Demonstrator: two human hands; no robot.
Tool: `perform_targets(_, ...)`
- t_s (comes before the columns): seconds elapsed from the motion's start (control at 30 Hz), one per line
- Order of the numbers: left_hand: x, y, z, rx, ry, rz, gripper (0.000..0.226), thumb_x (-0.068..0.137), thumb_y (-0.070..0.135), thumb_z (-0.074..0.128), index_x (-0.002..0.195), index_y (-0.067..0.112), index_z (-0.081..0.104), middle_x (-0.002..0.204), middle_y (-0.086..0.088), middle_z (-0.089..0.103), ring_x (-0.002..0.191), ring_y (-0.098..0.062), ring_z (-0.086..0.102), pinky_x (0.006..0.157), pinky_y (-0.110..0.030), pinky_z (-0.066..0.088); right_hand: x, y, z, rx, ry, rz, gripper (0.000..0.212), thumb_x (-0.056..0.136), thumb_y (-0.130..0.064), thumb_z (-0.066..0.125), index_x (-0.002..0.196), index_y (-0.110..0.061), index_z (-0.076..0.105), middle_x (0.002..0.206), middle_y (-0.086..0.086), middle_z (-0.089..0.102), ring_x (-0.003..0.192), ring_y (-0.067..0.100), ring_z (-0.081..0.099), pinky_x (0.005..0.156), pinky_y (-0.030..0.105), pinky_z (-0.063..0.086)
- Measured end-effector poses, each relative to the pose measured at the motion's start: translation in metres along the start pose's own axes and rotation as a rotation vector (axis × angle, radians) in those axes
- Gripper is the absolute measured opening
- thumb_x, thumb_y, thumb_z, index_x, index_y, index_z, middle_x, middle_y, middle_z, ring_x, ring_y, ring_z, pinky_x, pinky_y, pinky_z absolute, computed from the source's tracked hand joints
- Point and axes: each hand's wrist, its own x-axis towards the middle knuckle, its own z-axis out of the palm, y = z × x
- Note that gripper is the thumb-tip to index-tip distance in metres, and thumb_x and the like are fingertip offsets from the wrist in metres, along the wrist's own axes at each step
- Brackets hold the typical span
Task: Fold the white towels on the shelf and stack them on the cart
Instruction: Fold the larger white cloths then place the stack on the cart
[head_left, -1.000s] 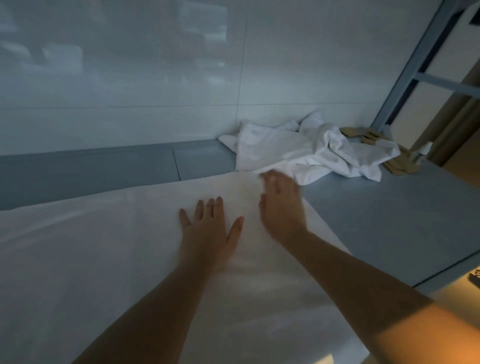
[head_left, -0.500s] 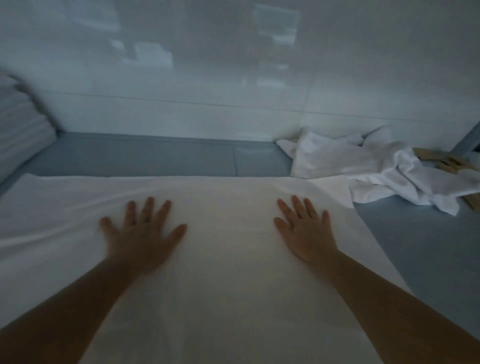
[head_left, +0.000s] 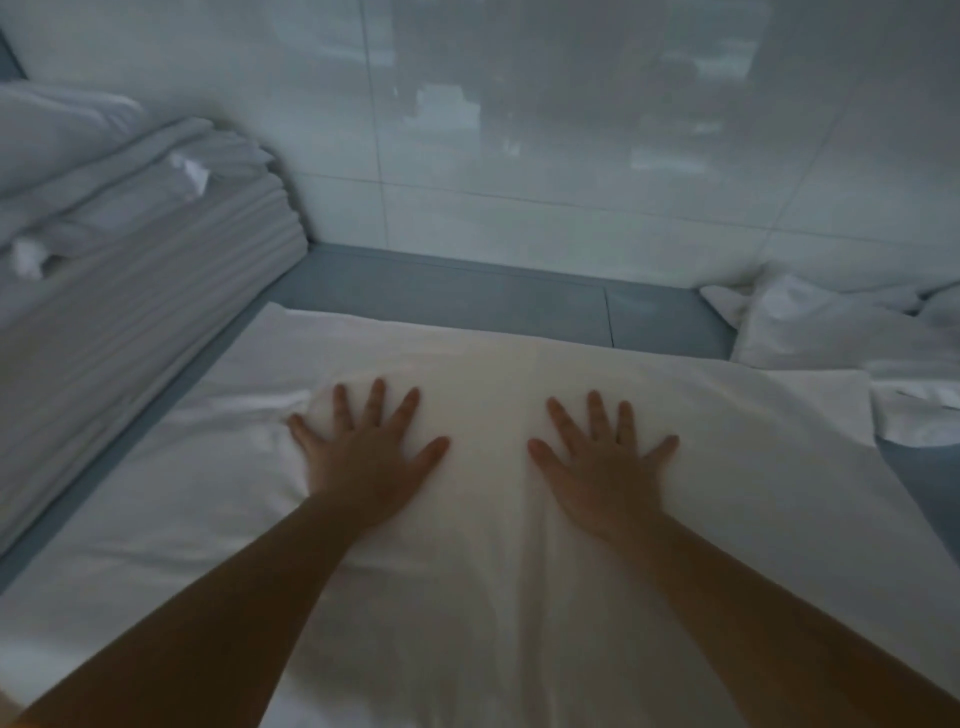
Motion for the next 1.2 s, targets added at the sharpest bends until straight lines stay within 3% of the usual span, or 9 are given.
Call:
perform_targets(0.6,0.089,0.001,0.005,-0.026,0.02,0.038,0.086,0.069,0.086,-0.004,0.146,0.048,-0.004,0.161,0.006,-0.005,0.145,-0.036,-0.007,0.098,-0.077,-0.004,0.109,-0.014,-0.011,-0.018,-0.043,-0.045,0.056,0.09,-0.07,0.012,0.144,-0.055,0.001,0.16,-0.009,-0.005,0.147,0.022,-0.005,0.108,0.069,-0.002)
perform_targets(0.67,0.102,0.002,0.005,-0.024,0.016,0.057,0.083,0.072,0.084,-0.002,0.146,0.048,-0.005,0.161,0.005,-0.005,0.145,-0.036,-0.008,0.098,-0.076,-0.006,0.131,-0.018,-0.017,0.003,-0.015,-0.094,0.058,0.093,-0.065,0.019,0.147,-0.048,0.009,0.161,-0.007,0.003,0.147,0.02,0.003,0.112,0.064,0.003)
perform_targets(0.73,0.122,0.002,0.007,-0.033,0.044,0.083,0.081,0.074,0.083,-0.002,0.146,0.047,-0.005,0.161,0.005,-0.006,0.146,-0.035,-0.008,0.1,-0.075,-0.007,0.151,-0.024,-0.018,0.018,0.093,-0.15,0.061,0.094,-0.062,0.029,0.148,-0.036,0.023,0.156,-0.001,0.024,0.143,0.021,0.021,0.113,0.053,0.014)
perform_targets(0.8,0.145,0.001,0.007,-0.032,0.04,0.127,0.076,0.079,0.079,0.001,0.148,0.045,-0.004,0.161,0.007,-0.005,0.146,-0.03,-0.008,0.103,-0.072,-0.006,0.163,-0.029,-0.015,-0.004,0.247,-0.195,0.061,0.091,-0.062,0.038,0.14,-0.025,0.042,0.137,0.006,0.049,0.127,0.026,0.041,0.105,0.042,0.03)
perform_targets(0.9,0.176,-0.004,0.004,-0.049,0.043,0.18,0.066,0.091,0.068,0.01,0.15,0.038,0.007,0.161,0.007,0.006,0.147,-0.024,0.001,0.109,-0.066,-0.001,0.172,-0.029,-0.012,-0.014,0.368,-0.145,0.058,0.083,-0.069,0.045,0.109,-0.018,0.059,0.107,0.009,0.061,0.107,0.03,0.053,0.09,0.04,0.039)
perform_targets(0.97,0.192,-0.013,0.0,-0.107,0.121,0.213,0.057,0.094,0.06,0.022,0.145,0.034,0.028,0.154,0.001,0.029,0.143,-0.024,0.02,0.112,-0.059,0.01,0.175,-0.025,-0.015,-0.01,0.355,-0.097,0.059,0.078,-0.075,0.044,0.092,-0.019,0.055,0.094,0.01,0.065,0.097,0.03,0.059,0.084,0.039,0.041)
perform_targets(1.03,0.199,-0.022,-0.002,-0.128,0.253,0.276,0.045,0.094,0.055,0.033,0.128,0.03,0.048,0.132,-0.002,0.049,0.125,-0.027,0.04,0.104,-0.048,0.026,0.174,-0.02,-0.017,-0.016,0.347,-0.101,0.057,0.077,-0.079,0.04,0.08,-0.022,0.049,0.088,0.01,0.068,0.09,0.03,0.064,0.075,0.036,0.043)
perform_targets(1.1,0.205,-0.027,-0.003,-0.172,0.291,0.341,0.035,0.093,0.051,0.041,0.116,0.026,0.053,0.117,-0.003,0.055,0.112,-0.028,0.046,0.094,-0.041,0.031,0.173,-0.018,-0.016,-0.032,0.361,-0.12,0.059,0.078,-0.08,0.035,0.07,-0.022,0.047,0.082,0.008,0.068,0.085,0.029,0.065,0.067,0.033,0.042)
perform_targets(1.2,0.217,-0.027,-0.001,-0.221,0.284,0.394,0.026,0.095,0.044,0.046,0.11,0.025,0.054,0.112,-0.002,0.058,0.11,-0.025,0.049,0.088,-0.036,0.029,0.179,-0.019,-0.016,-0.089,0.433,-0.175,0.057,0.081,-0.076,0.034,0.061,-0.023,0.041,0.073,0.005,0.067,0.077,0.027,0.066,0.061,0.031,0.037)
